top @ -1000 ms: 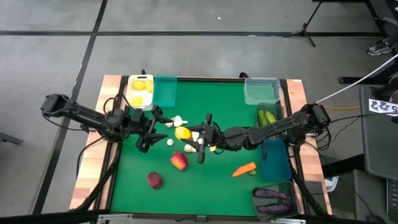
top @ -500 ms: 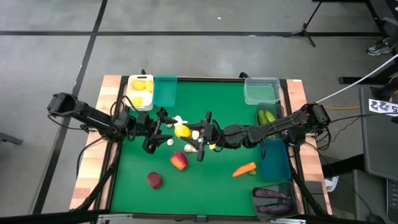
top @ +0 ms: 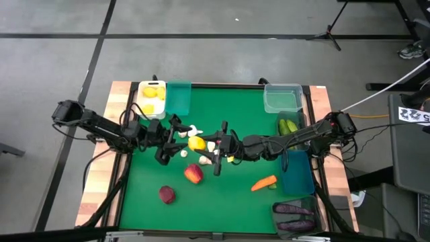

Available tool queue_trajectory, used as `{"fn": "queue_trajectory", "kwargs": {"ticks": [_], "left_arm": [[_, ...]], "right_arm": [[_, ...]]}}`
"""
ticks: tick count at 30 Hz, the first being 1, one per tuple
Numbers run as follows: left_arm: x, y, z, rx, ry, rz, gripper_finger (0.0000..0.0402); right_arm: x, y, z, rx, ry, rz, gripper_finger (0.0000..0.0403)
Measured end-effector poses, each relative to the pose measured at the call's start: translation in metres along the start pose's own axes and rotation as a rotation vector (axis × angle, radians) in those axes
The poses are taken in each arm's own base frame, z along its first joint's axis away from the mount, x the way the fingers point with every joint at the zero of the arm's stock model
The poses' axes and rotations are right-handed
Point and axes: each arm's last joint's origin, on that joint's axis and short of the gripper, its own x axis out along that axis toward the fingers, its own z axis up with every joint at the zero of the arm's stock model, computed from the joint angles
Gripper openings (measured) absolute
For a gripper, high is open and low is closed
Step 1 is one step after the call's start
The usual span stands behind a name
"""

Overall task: Sort produce into baskets
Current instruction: Put the yellow lemon into the white bin

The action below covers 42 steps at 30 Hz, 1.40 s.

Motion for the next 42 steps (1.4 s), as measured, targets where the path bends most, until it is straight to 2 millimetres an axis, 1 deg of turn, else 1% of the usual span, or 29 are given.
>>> {"fn": "queue_trajectory", "kwargs": {"ticks": [6, 11, 19, 28, 39, 42], "left_arm": [[0.008, -0.001, -0.002, 0.021, 0.018, 0.001, 0.0296], [0.009, 0.000, -0.007, -0.007, 0.044, -0.002, 0.0296], [0.009, -0.001, -0.007, -0.007, 0.040, -0.025, 0.0296], [0.009, -0.001, -0.009, -0.023, 0.068, -0.051, 0.0296], [0.009, -0.001, -0.011, 0.003, 0.081, -0.048, 0.0295], [0.009, -0.001, -0.011, 0.006, 0.081, -0.043, 0.0288]], "right_arm": [[0.000, 0.000, 0.000, -0.002, 0.004, 0.000, 0.0184], [0.000, 0.000, -0.002, -0.006, 0.014, 0.000, 0.0184], [0.000, 0.000, -0.002, -0.005, 0.013, 0.005, 0.0184], [0.003, -0.006, -0.003, -0.003, 0.010, 0.006, 0.0184], [0.005, -0.005, -0.007, -0.003, 0.024, 0.016, 0.0184], [0.005, -0.005, -0.007, -0.003, 0.024, 0.016, 0.0184]]}}
